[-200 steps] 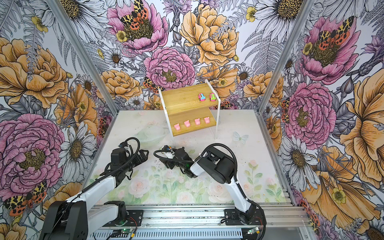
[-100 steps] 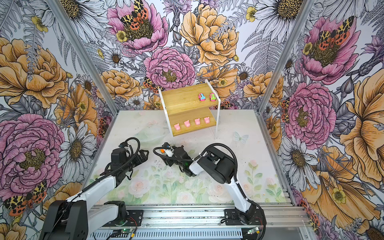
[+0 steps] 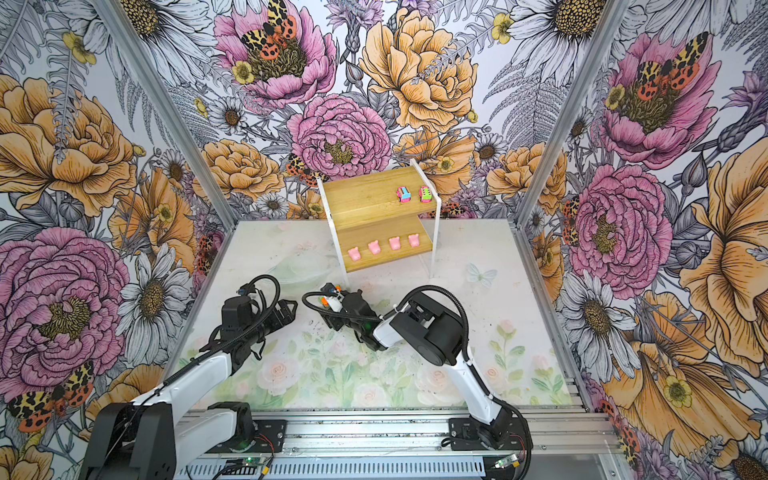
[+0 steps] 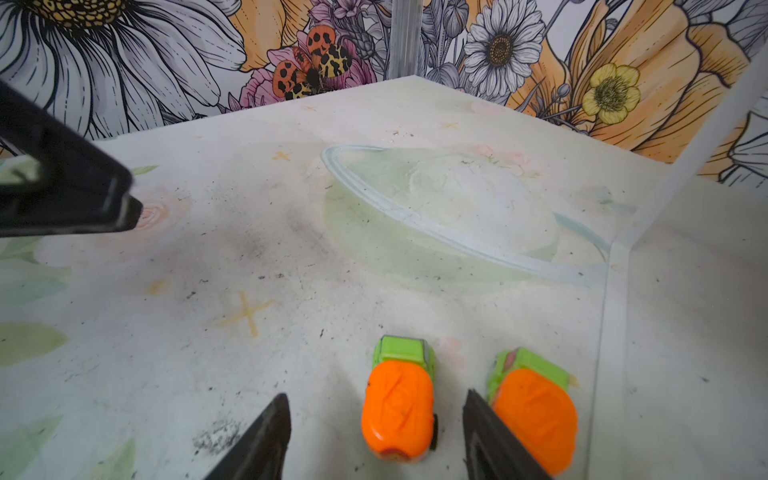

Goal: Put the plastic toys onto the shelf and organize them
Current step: 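Lower the right gripper onto one orange-and-green truck and grasp it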

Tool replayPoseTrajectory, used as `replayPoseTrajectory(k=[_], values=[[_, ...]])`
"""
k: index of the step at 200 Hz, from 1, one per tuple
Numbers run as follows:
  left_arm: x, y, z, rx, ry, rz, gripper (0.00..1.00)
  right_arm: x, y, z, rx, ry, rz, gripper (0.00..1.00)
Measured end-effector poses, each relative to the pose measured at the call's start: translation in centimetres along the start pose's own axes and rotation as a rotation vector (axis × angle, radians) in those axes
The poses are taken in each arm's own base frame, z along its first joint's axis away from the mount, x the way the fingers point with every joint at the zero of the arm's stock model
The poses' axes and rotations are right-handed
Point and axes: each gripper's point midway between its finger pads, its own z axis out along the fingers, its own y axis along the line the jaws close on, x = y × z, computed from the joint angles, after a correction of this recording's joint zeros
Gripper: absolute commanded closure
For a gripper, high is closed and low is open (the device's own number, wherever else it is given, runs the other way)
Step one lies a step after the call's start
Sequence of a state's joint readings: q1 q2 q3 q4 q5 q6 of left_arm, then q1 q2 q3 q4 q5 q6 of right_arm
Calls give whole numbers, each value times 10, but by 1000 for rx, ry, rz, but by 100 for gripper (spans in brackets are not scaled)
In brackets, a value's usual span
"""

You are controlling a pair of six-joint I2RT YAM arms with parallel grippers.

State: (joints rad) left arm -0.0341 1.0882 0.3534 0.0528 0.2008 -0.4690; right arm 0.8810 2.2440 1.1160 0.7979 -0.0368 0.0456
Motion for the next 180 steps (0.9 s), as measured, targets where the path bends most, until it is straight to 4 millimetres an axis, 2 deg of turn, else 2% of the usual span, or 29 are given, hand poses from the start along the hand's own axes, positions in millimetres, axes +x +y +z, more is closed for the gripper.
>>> replayPoseTrajectory(k=[31, 96, 153, 180], values=[[0, 0, 0, 0, 0, 1, 1, 5, 2, 3, 1, 20, -1, 34], [-1, 1, 0, -2, -2, -3, 1, -9, 1, 13, 3, -9, -3, 35], [-3, 4, -1, -8, -7, -6, 1, 2, 2, 19, 1, 21, 2, 47], [-3, 5, -1, -9, -7, -7, 1, 3, 1, 20, 3, 26, 5, 56]])
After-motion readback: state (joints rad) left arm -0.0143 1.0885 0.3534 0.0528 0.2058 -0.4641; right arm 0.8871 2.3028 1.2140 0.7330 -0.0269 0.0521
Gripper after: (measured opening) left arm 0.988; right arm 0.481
